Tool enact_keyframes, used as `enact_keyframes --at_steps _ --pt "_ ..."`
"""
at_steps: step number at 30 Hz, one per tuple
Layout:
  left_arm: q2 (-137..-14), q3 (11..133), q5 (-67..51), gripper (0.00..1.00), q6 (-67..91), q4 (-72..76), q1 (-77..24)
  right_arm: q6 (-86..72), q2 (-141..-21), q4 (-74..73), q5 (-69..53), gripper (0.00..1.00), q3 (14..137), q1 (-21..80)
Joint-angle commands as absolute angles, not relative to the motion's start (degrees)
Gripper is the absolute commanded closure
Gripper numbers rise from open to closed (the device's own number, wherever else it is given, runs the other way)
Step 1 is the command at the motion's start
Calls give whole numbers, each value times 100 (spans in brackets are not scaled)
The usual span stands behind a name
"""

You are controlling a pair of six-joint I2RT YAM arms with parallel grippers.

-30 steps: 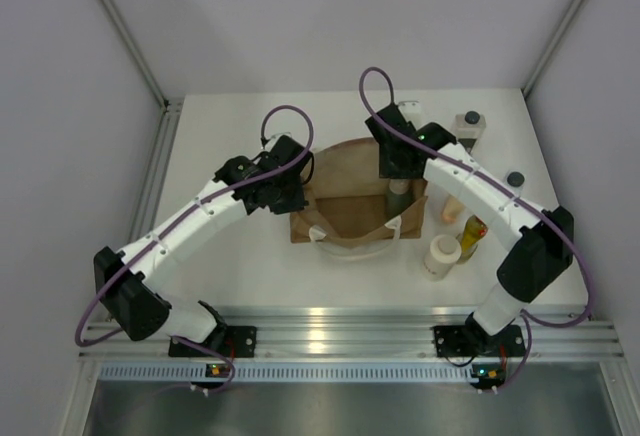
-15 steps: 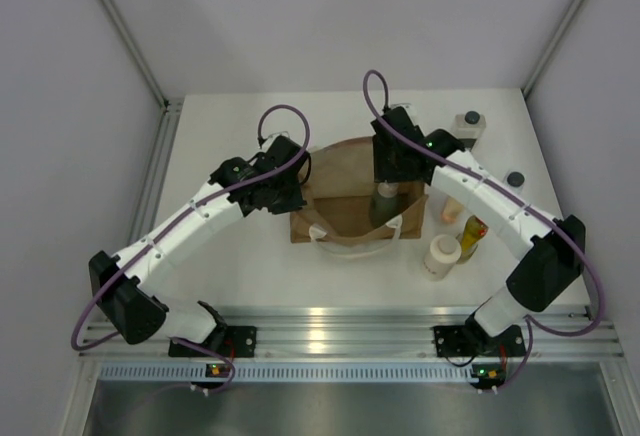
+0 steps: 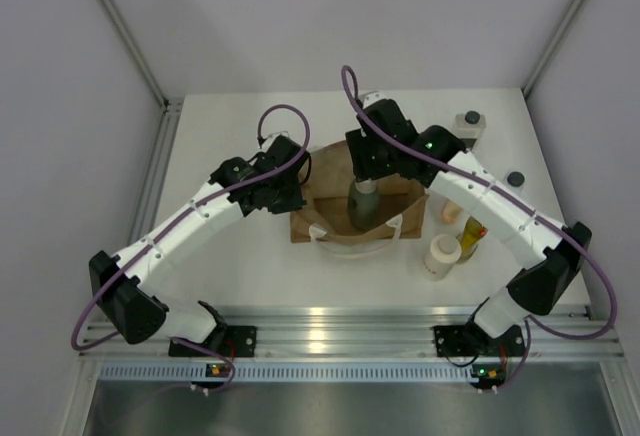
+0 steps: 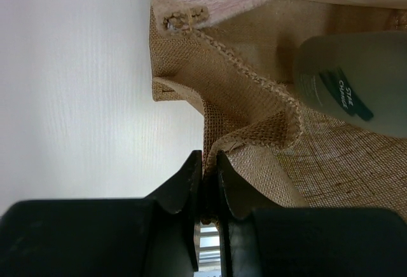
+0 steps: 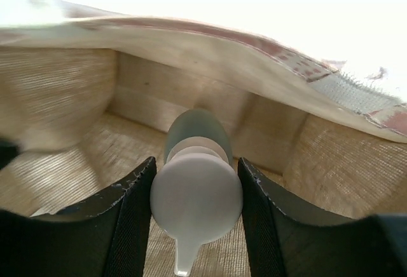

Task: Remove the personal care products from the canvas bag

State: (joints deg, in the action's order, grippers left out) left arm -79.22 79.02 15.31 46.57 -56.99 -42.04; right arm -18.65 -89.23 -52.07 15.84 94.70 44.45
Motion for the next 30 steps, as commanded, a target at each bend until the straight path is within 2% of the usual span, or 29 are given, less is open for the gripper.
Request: enact_keyframes --at_steps 1,10,16,30 --pt "-7840 7980 1582 100 4711 -5616 -4210 -1591 -8753 -5105 1582 100 10789 4772" --pt "-7919 8060 1723 100 4711 -5625 -4201 -1468 -9158 -6494 1644 100 12794 5404" --pt "-7998 8138 1644 100 4702 -5625 -4201 -1547 -8895 -6802 1608 100 13341 5827" --pt "-8147 8226 1547 100 4676 -5616 -4201 -1793 -7998 -7119 1037 100 13140 6521"
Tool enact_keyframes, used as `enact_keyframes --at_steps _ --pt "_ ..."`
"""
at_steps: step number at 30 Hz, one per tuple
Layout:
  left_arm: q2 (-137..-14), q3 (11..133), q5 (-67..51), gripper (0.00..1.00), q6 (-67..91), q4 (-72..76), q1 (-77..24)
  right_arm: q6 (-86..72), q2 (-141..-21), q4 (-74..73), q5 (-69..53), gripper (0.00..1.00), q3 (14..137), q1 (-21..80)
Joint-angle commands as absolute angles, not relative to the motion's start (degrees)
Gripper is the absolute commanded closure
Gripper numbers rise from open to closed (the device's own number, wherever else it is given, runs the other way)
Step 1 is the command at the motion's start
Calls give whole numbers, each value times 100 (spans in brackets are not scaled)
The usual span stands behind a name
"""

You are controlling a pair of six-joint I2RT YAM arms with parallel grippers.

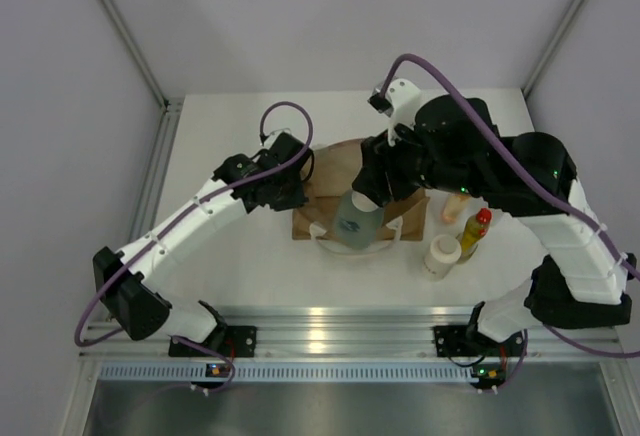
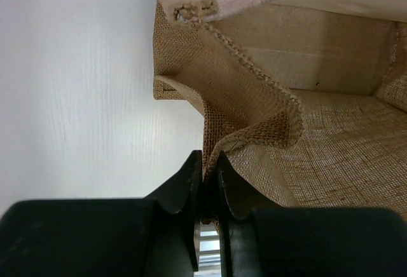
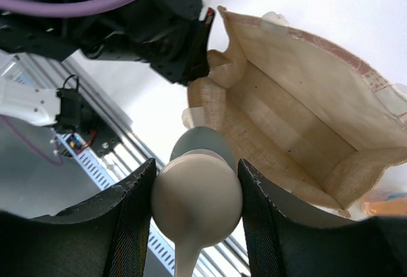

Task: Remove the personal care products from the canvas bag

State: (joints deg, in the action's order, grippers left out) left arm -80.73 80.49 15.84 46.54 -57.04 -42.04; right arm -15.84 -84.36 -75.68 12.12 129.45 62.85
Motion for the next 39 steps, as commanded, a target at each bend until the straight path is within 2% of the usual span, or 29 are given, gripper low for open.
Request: enact_keyframes --at_steps 1,6,9,16,21,29,31,32,33,36,37,39 --pt "-8165 8235 1564 100 4676 -5616 -4201 -1819 -7955 -7137 1037 100 13174 6548" --pt "-8209 8314 1573 100 4676 -5625 -4201 -1767 -7770 -7110 879 100 12860 6600" --pt "-8227 8367 1556 100 4693 -5625 -4201 -1609 -7533 -6901 1010 100 11974 6793" --pt "-8218 8481 1555 100 4693 -5616 -4201 -1591 -6015 -4471 1151 100 8339 6978" --pt "-8244 8490 1556 100 4676 -5616 -4201 -1635 -5222 -2858 1406 100 6183 7058" --pt "-8279 8596 1529 100 4606 -5625 -4201 -1661 -5563 -2549 1626 100 5493 7049" --pt "-8253 8631 1547 86 4570 -5625 -4201 -1792 -5660 -2558 1547 65 5484 7049" --pt "-8236 8648 1599 81 4562 -5625 -4201 -1828 -5678 -2566 1521 52 5493 7049" --pt "-8209 8657 1626 72 4535 -5625 -4201 -1854 -5686 -2575 1503 43 5511 7049" --pt "-8156 8727 1757 56 4448 -5625 -4201 -1907 -5687 -2706 1547 19 5712 7049" --pt "-8148 8754 1801 44 4369 -5634 -4201 -1916 -5669 -2759 1634 14 5782 7049" --pt "-8104 8841 1976 32 4289 -5634 -4201 -1890 -5643 -2900 1731 3 5949 7040"
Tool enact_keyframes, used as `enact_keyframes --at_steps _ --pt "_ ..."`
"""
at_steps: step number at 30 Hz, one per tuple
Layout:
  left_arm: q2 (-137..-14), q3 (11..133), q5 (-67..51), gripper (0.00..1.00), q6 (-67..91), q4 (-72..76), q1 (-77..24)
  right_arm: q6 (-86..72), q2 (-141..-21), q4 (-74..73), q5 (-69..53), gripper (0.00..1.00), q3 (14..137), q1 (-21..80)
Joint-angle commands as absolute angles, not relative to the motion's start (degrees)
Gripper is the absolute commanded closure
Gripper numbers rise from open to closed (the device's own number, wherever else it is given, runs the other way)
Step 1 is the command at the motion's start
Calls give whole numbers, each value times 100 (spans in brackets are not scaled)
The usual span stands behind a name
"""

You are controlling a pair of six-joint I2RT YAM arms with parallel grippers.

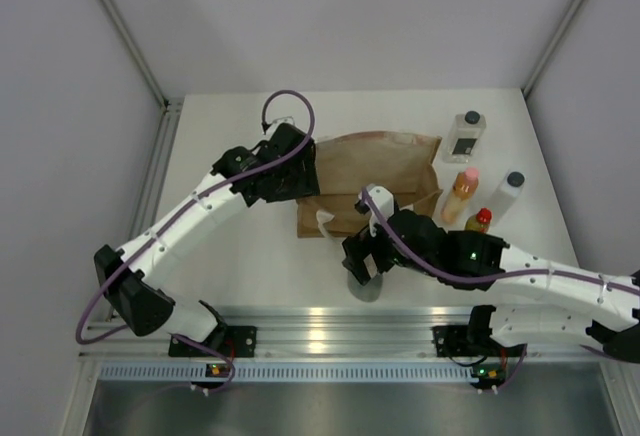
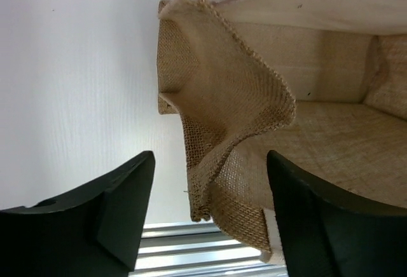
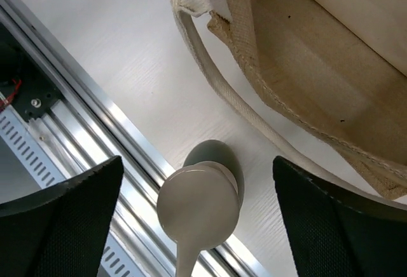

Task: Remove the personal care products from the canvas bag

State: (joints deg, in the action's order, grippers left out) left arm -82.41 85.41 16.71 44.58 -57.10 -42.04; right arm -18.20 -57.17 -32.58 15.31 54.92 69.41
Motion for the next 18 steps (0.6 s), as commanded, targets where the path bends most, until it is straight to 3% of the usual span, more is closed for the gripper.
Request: enact_keyframes --at_steps 1,3,4,11,18 --pt "-8077 8885 2047 22 4202 -5642 -4201 -1916 -5625 -3101 1905 1 6176 7031" --pt "-8042 9087 2214 12 4087 -5677 -4201 -1942 -5590 -3347 2073 1 6554 6900" --pt "-8016 9184 2485 3 4000 -5782 -4201 -2003 -5538 -3531 2187 0 6678 6795" --pt "-7919 10080 4085 1 3682 -6441 -4088 -2645 -5563 -5347 3277 1 8181 5468" --pt "-7384 10046 4349 1 3578 -6803 -2515 -2610 -5528 -7106 4270 1 9666 4439"
